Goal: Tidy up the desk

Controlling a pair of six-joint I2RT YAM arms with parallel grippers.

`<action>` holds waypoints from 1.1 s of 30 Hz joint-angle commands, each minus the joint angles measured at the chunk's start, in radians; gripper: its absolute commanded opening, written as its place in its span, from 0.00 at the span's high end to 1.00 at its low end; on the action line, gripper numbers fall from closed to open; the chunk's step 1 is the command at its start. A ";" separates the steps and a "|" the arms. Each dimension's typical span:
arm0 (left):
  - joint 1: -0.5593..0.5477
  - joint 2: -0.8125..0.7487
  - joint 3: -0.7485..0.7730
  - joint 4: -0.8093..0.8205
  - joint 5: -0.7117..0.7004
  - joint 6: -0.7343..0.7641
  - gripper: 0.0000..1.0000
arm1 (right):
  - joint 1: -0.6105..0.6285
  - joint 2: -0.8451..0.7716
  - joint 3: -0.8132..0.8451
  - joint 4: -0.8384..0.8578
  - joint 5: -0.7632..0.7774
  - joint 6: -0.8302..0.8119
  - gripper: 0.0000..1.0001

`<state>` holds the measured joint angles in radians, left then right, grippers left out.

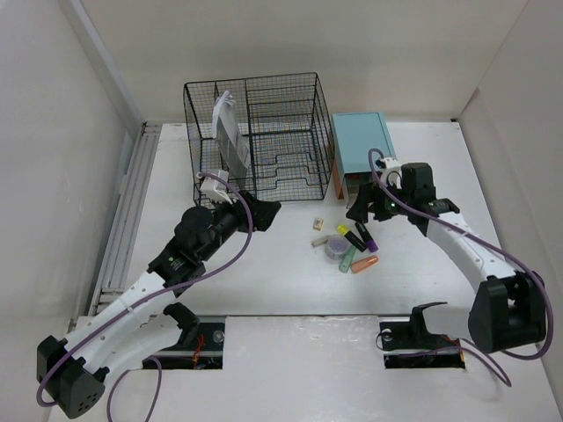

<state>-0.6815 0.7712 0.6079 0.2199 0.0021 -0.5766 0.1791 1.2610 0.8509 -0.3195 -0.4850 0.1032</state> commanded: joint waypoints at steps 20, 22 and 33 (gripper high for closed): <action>-0.006 -0.026 -0.005 0.056 0.018 0.021 0.26 | 0.462 0.198 0.232 -0.284 0.172 -0.620 0.10; -0.006 -0.036 -0.005 0.046 0.018 0.021 0.26 | 0.471 0.212 0.211 -0.248 0.224 -0.611 0.10; -0.006 -0.027 -0.005 0.045 0.018 0.021 0.26 | 0.481 0.325 0.181 -0.233 0.370 -0.588 0.06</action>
<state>-0.6815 0.7544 0.6079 0.2344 0.0181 -0.5690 0.6556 1.5723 1.0332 -0.5724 -0.1688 -0.4755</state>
